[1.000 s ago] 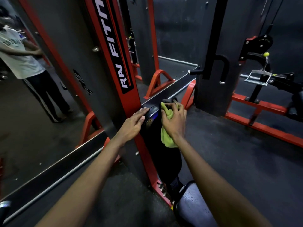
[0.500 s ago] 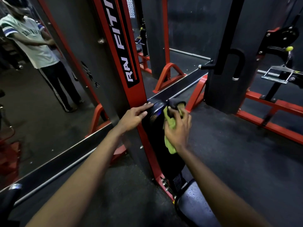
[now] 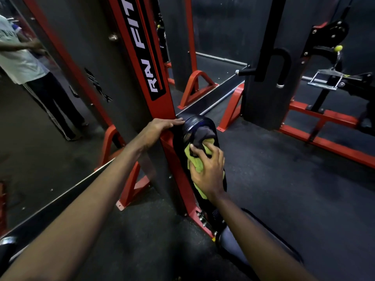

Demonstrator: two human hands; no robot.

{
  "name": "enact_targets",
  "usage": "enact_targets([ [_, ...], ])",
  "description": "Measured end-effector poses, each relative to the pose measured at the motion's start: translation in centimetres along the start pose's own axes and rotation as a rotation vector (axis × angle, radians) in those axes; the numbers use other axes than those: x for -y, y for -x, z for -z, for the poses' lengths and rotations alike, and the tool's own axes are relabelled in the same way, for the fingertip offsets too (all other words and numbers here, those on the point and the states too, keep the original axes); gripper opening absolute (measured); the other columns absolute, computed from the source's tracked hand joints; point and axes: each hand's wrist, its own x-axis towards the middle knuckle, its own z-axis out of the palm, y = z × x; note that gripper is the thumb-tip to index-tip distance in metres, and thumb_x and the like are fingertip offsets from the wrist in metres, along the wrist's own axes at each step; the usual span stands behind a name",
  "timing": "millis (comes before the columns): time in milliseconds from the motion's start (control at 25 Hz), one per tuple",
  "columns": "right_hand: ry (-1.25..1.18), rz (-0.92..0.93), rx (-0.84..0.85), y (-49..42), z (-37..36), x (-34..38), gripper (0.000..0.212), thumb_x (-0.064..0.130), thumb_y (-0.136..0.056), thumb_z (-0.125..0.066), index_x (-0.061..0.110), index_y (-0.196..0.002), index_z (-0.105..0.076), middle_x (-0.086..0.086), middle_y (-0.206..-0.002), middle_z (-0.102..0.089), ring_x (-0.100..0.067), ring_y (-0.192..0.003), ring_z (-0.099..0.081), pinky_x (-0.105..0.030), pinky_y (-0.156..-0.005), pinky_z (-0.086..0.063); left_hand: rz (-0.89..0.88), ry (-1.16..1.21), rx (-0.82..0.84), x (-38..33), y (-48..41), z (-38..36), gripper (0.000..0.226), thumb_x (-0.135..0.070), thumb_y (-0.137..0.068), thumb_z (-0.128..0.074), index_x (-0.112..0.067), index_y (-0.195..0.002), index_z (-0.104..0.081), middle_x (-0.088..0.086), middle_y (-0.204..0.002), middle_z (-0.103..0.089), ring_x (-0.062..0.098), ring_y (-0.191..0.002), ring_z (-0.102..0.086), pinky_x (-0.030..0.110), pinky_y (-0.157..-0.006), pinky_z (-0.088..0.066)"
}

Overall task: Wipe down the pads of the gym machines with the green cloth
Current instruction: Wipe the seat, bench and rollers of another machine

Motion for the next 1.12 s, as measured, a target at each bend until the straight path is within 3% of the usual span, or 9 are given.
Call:
enact_targets([
  [120, 0.083, 0.043, -0.005, 0.4, 0.0, 0.5, 0.038, 0.035, -0.086, -0.069, 0.032, -0.124, -0.068, -0.004, -0.134, -0.051, -0.031, -0.121, -0.05, -0.051, -0.095, -0.044, 0.002, -0.058, 0.005, 0.5, -0.1, 0.2, 0.055, -0.059, -0.099, -0.035, -0.026, -0.124, -0.071, -0.016, -0.137, -0.061, -0.002, -0.135, -0.046, 0.038, -0.123, -0.024],
  [200, 0.159, 0.055, -0.024, -0.4, -0.1, 1.6, 0.039, 0.034, -0.087, -0.07, 0.031, -0.126, -0.069, -0.006, -0.135, -0.054, -0.032, -0.121, -0.05, -0.049, -0.094, -0.043, -0.009, -0.081, 0.006, 0.5, 0.0, 0.3, 0.065, -0.068, -0.099, -0.025, -0.03, -0.123, -0.072, -0.021, -0.135, -0.061, -0.004, -0.134, -0.046, 0.039, -0.123, -0.022],
  [440, 0.259, 0.075, -0.002, 2.8, -0.6, 1.7, 0.046, 0.038, -0.094, -0.062, 0.036, -0.14, -0.061, -0.007, -0.141, -0.048, -0.032, -0.128, -0.045, -0.053, -0.093, -0.042, -0.045, -0.084, -0.017, 1.0, 0.2, 0.2, 0.07, -0.065, -0.102, -0.01, -0.038, -0.123, -0.07, -0.023, -0.135, -0.06, -0.001, -0.137, -0.043, 0.043, -0.124, -0.02],
  [680, 0.348, 0.028, -0.099, -0.3, -1.7, 5.5, 0.037, 0.035, -0.093, -0.068, 0.033, -0.129, -0.069, -0.003, -0.141, -0.051, -0.033, -0.128, -0.048, -0.052, -0.095, -0.04, -0.059, 0.033, 0.018, 1.6, -0.2, 0.4, 0.075, -0.062, -0.102, -0.003, -0.037, -0.12, -0.072, -0.018, -0.134, -0.063, 0.0, -0.134, -0.048, 0.039, -0.123, -0.023],
  [840, 0.42, 0.135, -0.07, 1.7, -2.0, 4.9, 0.037, 0.032, -0.093, -0.069, 0.032, -0.13, -0.069, 0.0, -0.142, -0.041, -0.031, -0.129, -0.042, -0.05, -0.093, -0.037, -0.079, 0.095, 0.061, 1.9, -0.6, 0.9, 0.079, -0.057, -0.104, -0.001, -0.028, -0.124, -0.071, -0.014, -0.138, -0.061, 0.001, -0.134, -0.048, 0.035, -0.122, -0.025],
  [1000, 0.487, 0.163, -0.071, 3.6, -3.1, 3.4, 0.029, 0.031, -0.096, -0.069, 0.027, -0.124, -0.072, -0.002, -0.138, -0.045, -0.033, -0.128, -0.044, -0.047, -0.092, -0.037, -0.09, 0.065, 0.061, 2.5, -1.0, 0.7, 0.075, -0.07, -0.099, -0.005, -0.041, -0.121, -0.071, -0.021, -0.137, -0.06, 0.004, -0.139, -0.043, 0.04, -0.123, -0.021],
  [1120, 0.41, 0.213, 0.002, 7.0, -3.4, 0.2, 0.027, 0.028, -0.095, -0.068, 0.022, -0.12, -0.073, -0.004, -0.135, -0.047, -0.032, -0.129, -0.043, -0.051, -0.099, -0.041, -0.163, 0.02, -0.034, 2.8, -0.5, -0.7, 0.045, -0.057, -0.104, -0.032, -0.037, -0.127, -0.065, -0.013, -0.142, -0.057, 0.003, -0.138, -0.043, 0.025, -0.118, -0.027],
])
